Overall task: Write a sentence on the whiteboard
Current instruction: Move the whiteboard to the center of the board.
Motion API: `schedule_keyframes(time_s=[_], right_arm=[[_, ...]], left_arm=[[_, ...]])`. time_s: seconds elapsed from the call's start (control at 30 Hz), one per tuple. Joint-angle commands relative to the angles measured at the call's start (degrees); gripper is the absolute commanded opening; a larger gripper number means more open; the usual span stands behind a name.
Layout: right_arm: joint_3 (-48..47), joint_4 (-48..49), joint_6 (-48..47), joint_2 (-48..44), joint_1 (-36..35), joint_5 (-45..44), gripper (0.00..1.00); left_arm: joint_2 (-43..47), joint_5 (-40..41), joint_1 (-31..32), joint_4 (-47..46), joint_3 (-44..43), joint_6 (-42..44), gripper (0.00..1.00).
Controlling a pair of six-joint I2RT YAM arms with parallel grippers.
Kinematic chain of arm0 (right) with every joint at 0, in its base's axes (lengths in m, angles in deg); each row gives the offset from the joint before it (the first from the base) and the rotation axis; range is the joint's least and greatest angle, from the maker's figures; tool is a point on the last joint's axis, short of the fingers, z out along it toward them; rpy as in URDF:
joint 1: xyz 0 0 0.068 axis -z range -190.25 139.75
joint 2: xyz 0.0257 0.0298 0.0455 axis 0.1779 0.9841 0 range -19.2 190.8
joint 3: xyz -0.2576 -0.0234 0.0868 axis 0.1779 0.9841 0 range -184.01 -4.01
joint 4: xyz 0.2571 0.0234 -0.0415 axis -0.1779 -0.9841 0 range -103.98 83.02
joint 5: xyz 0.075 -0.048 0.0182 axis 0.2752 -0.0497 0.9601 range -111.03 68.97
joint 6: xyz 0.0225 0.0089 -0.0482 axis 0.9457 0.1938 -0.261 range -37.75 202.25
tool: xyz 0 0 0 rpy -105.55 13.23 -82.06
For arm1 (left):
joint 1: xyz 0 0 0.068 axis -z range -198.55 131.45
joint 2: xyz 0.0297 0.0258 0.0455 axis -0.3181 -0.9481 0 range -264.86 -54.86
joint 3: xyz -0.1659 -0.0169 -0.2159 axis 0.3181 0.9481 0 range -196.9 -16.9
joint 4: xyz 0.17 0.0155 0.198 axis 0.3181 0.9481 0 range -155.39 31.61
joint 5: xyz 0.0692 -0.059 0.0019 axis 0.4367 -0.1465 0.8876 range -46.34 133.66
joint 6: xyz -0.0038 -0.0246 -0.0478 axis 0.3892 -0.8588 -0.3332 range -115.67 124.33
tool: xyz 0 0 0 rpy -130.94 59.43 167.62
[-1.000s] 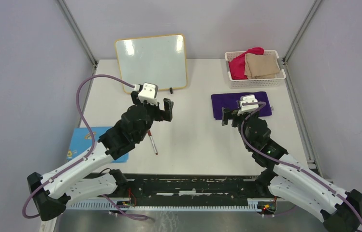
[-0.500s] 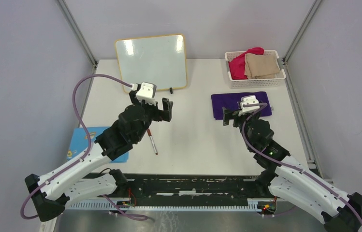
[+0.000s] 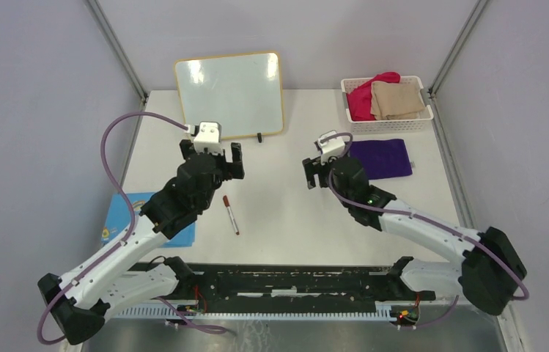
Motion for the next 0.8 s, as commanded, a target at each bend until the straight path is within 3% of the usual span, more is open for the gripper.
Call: schedule_keyframes(time_s=[0.0, 0.1, 0.4, 0.77], right_arm=[[-7.0, 6.0, 4.5, 9.0, -2.1, 2.6, 0.84], [-12.0, 8.1, 7.2, 17.6, -2.4, 4.0, 0.82], [-33.3, 7.5, 11.8, 42.9, -2.8, 4.4, 0.77], [-51.9, 2.0, 15.6, 60.2, -2.6, 3.6, 0.76]], left_arm=[[-0.3, -7.4, -8.2, 3.9, 1.0, -6.7, 1.00], [0.5, -8.4, -12.3, 4.9, 2.9, -8.2, 1.00], [4.6, -3.7, -12.5, 5.0, 6.0, -11.5, 0.98], [6.2, -3.2, -12.3, 5.5, 6.1, -11.2, 0.98]])
